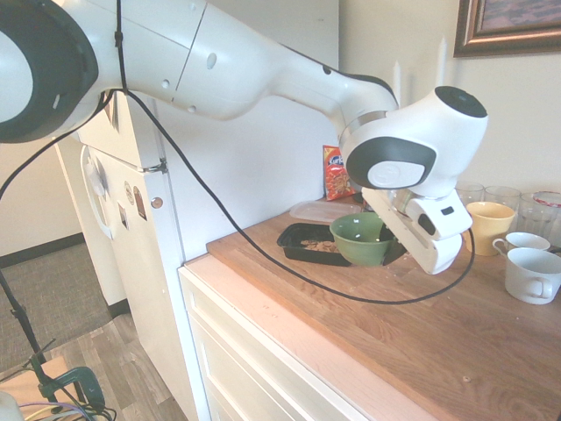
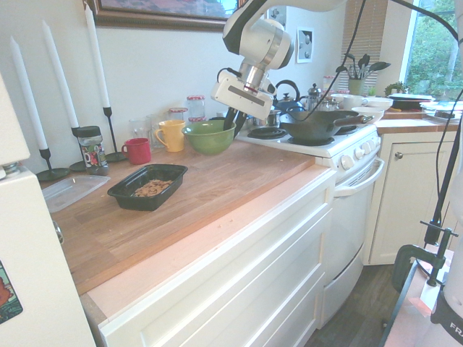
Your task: Pour the cereal into the box
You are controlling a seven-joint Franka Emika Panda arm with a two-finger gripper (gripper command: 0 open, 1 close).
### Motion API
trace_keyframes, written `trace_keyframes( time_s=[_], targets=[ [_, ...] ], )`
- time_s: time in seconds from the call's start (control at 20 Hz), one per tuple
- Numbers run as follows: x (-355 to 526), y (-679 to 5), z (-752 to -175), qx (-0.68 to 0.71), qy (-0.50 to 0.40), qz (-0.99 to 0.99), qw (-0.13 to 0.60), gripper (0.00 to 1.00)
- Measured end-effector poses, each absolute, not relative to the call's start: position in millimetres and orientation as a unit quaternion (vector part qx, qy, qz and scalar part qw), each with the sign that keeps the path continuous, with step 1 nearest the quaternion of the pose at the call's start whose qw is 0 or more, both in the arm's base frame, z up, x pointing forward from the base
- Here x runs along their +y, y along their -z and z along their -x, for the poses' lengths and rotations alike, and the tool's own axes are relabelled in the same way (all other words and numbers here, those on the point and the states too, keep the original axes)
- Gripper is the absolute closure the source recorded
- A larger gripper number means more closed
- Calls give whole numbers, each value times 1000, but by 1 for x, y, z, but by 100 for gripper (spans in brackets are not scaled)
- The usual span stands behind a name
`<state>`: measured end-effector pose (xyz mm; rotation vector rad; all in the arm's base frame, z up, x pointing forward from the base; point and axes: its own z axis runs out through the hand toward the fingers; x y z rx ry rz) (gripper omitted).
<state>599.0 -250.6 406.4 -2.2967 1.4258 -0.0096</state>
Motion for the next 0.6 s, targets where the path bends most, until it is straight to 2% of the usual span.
trace_keyframes(
  time_s=[0.25,0.6],
  targets=[
    [-292,-394,-603,533,-3,818,217,100],
    [-328,-340,-625,548,-25,809,212,100]
  ],
)
